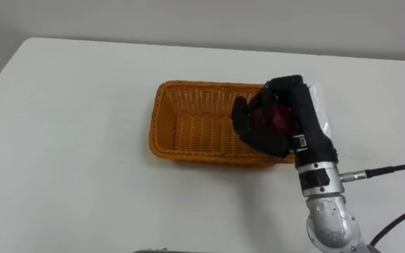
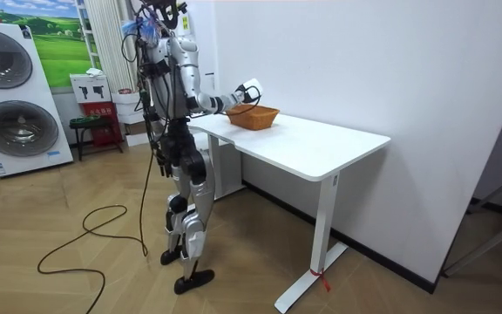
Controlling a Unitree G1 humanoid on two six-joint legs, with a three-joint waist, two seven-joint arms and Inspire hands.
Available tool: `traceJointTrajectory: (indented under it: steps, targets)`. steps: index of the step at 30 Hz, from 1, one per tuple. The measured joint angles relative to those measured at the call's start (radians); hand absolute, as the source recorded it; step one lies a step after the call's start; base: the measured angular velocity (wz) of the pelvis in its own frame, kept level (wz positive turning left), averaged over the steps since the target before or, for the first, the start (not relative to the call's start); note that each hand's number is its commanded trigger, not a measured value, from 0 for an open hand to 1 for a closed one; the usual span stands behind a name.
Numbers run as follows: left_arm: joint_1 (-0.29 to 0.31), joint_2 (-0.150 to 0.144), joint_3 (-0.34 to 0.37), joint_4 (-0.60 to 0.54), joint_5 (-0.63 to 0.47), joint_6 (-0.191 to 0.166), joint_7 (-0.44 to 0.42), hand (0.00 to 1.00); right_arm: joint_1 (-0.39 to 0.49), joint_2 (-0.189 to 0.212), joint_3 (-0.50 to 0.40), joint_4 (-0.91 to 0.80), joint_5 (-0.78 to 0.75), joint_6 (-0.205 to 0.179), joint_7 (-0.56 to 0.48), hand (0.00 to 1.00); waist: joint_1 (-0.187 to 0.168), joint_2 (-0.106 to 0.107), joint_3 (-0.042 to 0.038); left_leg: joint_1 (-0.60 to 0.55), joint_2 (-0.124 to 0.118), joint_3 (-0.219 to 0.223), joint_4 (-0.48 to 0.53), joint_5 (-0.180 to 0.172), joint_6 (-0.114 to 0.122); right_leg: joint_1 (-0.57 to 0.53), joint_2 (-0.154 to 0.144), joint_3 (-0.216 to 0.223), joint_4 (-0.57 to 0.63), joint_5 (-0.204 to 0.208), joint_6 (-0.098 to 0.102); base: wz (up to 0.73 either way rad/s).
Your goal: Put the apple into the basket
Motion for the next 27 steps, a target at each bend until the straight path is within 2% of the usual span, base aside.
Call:
traceJointTrajectory:
  steps: [2, 8, 14, 23, 27]
  targets:
    - [0.003, 0.0, 0.006, -0.016, 0.012, 0.005, -0.005, 0.0, -0.025, -0.003, -0.002, 0.036, 0.0, 0.02, 0.006, 0.0, 0.005, -0.003, -0.0023, -0.007, 0.0, -0.002, 0.001, 0.001, -0.001, -0.004, 0.0, -0.003, 0.0, 0.0, 0.0, 0.02]
    - [0.019, 0.0, 0.008, -0.062, 0.012, 0.02, -0.004, 0.0, -0.076, -0.003, -0.023, 0.105, 0.001, 0.052, 0.019, 0.0, 0.018, -0.001, -0.0018, 0.004, -0.001, -0.017, -0.003, 0.002, -0.001, 0.005, -0.001, -0.025, 0.0, 0.0, 0.0, 0.08]
    - [0.024, 0.0, 0.01, -0.067, 0.012, 0.018, -0.002, 0.0, -0.123, -0.003, -0.075, 0.105, 0.01, 0.053, 0.018, 0.0, 0.024, -0.006, -0.0047, 0.021, 0.0, -0.032, -0.009, 0.002, -0.001, 0.023, 0.001, -0.03, -0.001, 0.0, 0.0, 0.08]
    - [0.033, 0.0, 0.032, -0.069, 0.023, 0.021, -0.004, 0.0, -0.125, -0.003, -0.084, 0.105, 0.018, 0.055, 0.019, 0.0, 0.03, -0.007, -0.0046, 0.036, 0.0, -0.044, -0.018, 0.002, -0.001, 0.034, 0.001, -0.03, 0.001, 0.0, 0.0, 0.01]
    - [0.038, 0.0, 0.035, -0.068, 0.023, 0.021, -0.005, 0.0, -0.125, -0.003, -0.091, 0.097, 0.019, 0.055, 0.018, 0.0, 0.02, -0.008, -0.0041, 0.045, 0.0, -0.043, -0.022, 0.002, -0.001, 0.044, 0.002, -0.028, 0.0, 0.0, 0.0, 0.03]
